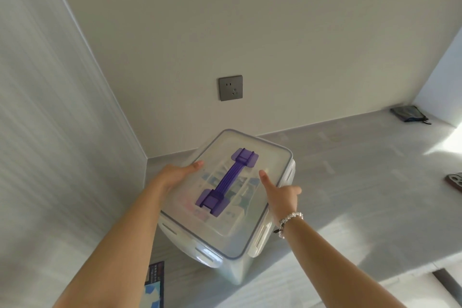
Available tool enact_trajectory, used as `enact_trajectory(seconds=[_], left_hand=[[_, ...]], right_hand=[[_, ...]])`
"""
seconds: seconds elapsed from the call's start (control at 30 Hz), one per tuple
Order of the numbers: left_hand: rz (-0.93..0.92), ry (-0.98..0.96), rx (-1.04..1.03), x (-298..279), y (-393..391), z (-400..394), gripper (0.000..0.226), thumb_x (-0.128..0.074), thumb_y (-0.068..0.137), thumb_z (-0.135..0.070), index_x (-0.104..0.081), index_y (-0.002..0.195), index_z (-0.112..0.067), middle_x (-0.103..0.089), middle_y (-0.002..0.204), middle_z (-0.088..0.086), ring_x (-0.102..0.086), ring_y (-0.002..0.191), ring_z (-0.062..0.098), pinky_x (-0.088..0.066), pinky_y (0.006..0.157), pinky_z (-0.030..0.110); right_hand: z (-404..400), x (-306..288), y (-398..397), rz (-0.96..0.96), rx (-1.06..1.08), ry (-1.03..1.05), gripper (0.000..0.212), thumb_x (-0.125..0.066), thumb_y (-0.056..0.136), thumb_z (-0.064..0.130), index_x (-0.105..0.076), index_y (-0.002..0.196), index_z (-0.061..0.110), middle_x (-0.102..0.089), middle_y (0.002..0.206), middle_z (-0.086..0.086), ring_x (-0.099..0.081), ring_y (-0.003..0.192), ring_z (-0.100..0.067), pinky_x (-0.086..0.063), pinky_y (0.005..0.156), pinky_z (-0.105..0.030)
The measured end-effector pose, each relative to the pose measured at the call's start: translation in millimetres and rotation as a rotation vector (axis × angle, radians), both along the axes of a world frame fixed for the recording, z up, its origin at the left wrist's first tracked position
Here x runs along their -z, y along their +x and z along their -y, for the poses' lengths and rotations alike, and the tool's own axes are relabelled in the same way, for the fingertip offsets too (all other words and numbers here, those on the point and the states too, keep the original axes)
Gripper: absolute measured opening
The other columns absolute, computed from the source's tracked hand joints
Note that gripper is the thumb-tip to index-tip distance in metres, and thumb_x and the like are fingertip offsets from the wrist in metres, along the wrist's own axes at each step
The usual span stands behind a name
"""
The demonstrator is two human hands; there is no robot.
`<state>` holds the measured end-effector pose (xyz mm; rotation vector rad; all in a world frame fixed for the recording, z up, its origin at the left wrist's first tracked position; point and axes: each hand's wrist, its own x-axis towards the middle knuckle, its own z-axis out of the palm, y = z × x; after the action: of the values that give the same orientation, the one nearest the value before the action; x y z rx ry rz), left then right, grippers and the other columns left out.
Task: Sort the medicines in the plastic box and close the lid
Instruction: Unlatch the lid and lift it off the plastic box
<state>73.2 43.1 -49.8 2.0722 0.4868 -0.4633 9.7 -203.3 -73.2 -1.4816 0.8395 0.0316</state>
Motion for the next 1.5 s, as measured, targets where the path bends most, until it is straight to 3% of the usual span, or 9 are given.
enact_trajectory(seconds=[0.3,0.43,0.5,0.6,0.8,1.0,1.23,1.4,1.5], left_hand=[[0.206,0.15,-0.002,-38,1,4,0.088,-0.061,0.068,-0.07,-0.051,0.119,0.001,-0.057,0.12,0.015,-0.056,0.107,0.031,-0.044,0.092,0.037],[0.281,0.069,0.034,-62,3,27,0.063,-0.065,0.064,-0.069,-0.049,0.091,-0.014,-0.049,0.092,0.007,-0.053,0.082,0.02,-0.039,0.073,0.032],[0.305,0.048,0.03,-63,5,47,0.058,-0.068,0.069,-0.061,-0.053,0.1,-0.014,-0.052,0.103,0.01,-0.055,0.094,0.021,-0.042,0.083,0.034],[0.331,0.024,0.018,-63,3,89,0.086,-0.068,0.072,-0.056,-0.039,0.135,-0.005,-0.046,0.139,0.01,-0.047,0.125,0.026,-0.035,0.095,0.029],[0.393,-0.141,0.081,-52,-5,192,0.079,-0.06,0.081,-0.052,-0.026,0.144,-0.018,-0.034,0.15,0.007,-0.04,0.132,0.027,-0.037,0.099,0.036],[0.349,-0.139,0.108,-26,-2,296,0.075,-0.054,0.086,-0.05,-0.028,0.145,-0.011,-0.035,0.148,0.014,-0.038,0.133,0.029,-0.031,0.106,0.034],[0.185,-0.106,-0.013,23,18,357,0.078,-0.061,0.081,-0.052,-0.032,0.142,-0.013,-0.033,0.144,0.015,-0.041,0.129,0.032,-0.036,0.107,0.043],[0.12,-0.098,-0.173,64,31,372,0.074,-0.066,0.08,-0.045,-0.038,0.138,-0.008,-0.042,0.14,0.016,-0.048,0.124,0.033,-0.04,0.103,0.044],[0.095,-0.111,-0.229,86,33,368,0.066,-0.07,0.078,-0.038,-0.046,0.132,-0.008,-0.053,0.131,0.016,-0.053,0.118,0.032,-0.044,0.1,0.044]], right_hand=[[4,-13,0,0.173,-0.001,-0.119,0.069,-0.072,0.069,0.052,-0.022,0.096,0.013,-0.038,0.077,0.007,-0.039,0.063,-0.004,-0.032,0.054,-0.02],[29,-39,8,0.215,0.059,-0.152,0.072,-0.069,0.068,0.058,-0.033,0.105,0.007,-0.049,0.092,-0.003,-0.051,0.076,-0.021,-0.04,0.068,-0.03],[47,-50,12,0.221,0.053,-0.213,0.081,-0.067,0.069,0.059,-0.04,0.118,0.0,-0.051,0.114,-0.011,-0.054,0.095,-0.03,-0.044,0.078,-0.034],[82,-62,19,0.235,0.033,-0.293,0.079,-0.065,0.073,0.057,-0.041,0.126,0.003,-0.043,0.129,-0.017,-0.052,0.106,-0.034,-0.044,0.085,-0.035],[173,-79,26,0.295,0.033,-0.458,0.065,-0.067,0.076,0.05,-0.045,0.114,0.002,-0.062,0.108,-0.018,-0.06,0.095,-0.036,-0.05,0.08,-0.041],[273,-72,53,0.212,-0.112,-0.563,0.07,-0.064,0.076,0.053,-0.043,0.126,0.009,-0.045,0.118,-0.016,-0.047,0.116,-0.034,-0.041,0.092,-0.034],[332,-24,110,-0.055,-0.364,-0.513,0.096,-0.067,0.07,0.057,-0.016,0.145,0.029,-0.027,0.122,-0.008,-0.045,0.115,-0.034,-0.041,0.1,-0.038],[342,24,142,-0.048,-0.521,-0.465,0.089,-0.083,0.059,0.039,-0.041,0.129,0.005,-0.047,0.126,-0.012,-0.052,0.11,-0.029,-0.046,0.087,-0.03],[345,50,152,-0.038,-0.645,-0.341,0.068,-0.085,0.058,0.021,-0.054,0.117,0.005,-0.064,0.113,-0.014,-0.062,0.099,-0.028,-0.052,0.088,-0.041]])
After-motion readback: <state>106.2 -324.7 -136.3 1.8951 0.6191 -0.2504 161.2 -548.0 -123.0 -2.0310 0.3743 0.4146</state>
